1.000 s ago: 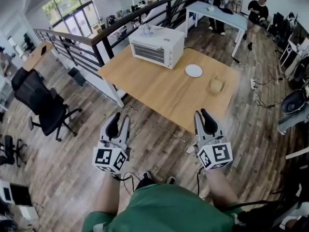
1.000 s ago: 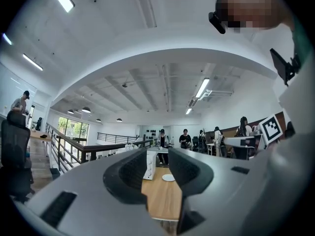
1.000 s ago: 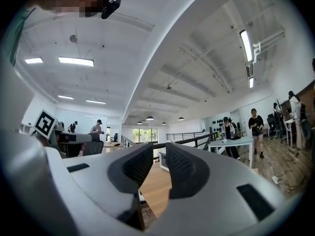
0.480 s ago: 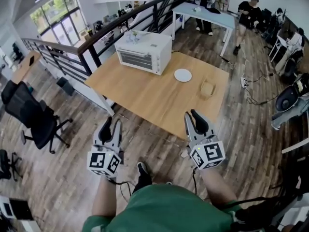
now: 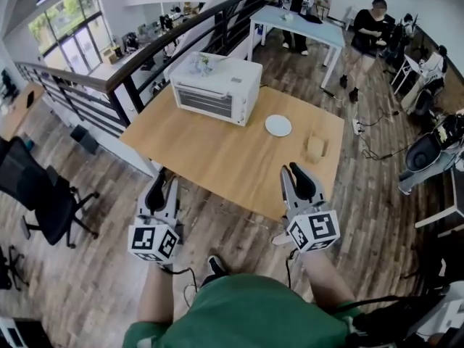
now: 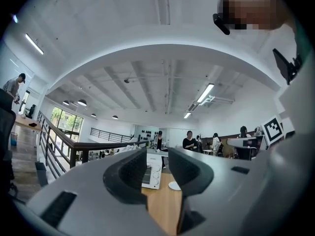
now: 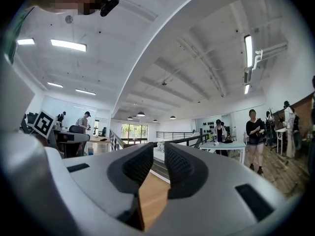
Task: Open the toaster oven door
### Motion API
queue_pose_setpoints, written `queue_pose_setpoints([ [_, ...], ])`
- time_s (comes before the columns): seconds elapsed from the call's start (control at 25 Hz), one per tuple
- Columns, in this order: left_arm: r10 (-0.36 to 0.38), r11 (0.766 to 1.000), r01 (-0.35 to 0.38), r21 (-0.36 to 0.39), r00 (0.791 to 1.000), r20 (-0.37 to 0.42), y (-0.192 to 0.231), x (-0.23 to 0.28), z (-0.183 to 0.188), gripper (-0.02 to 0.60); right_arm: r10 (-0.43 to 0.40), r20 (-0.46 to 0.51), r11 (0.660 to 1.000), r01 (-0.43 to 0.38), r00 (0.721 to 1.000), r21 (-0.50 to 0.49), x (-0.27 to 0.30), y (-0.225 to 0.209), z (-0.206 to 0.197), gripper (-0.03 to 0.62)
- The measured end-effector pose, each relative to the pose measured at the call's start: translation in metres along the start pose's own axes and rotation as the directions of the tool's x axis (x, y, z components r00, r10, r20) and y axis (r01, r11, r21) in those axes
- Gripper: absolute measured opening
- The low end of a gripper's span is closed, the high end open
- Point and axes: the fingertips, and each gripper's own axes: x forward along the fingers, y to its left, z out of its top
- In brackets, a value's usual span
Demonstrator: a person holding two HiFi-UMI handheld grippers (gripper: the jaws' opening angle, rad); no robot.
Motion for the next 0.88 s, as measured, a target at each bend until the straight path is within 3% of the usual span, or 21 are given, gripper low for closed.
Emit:
queue_pose_setpoints([
  [0.32, 0.034, 0.999, -0.033, 0.018, 0.998, -0.046, 0.093, 0.026, -0.020, 0.147, -0.010, -0.061, 1.000, 0.010, 0.998, 0.006, 0.071, 0.044, -0.022, 0.080],
  [0.68, -0.011, 0.997, 0.005, -0.072, 0.996, -0.083, 0.123, 0.074, -0.046, 0.147, -0.043, -0.112, 0.999, 0.044, 0.993, 0.009, 0.114, 0.037, -0.046, 0.080],
  [0.88, 0.022, 0.999, -0.026, -0.039, 0.995, -0.100, 0.148, 0.096, -0.047, 0.147, -0.009, -0.106, 0.998, 0.014, 0.994, 0.053, 0.163, 0.032, -0.061, 0.080],
])
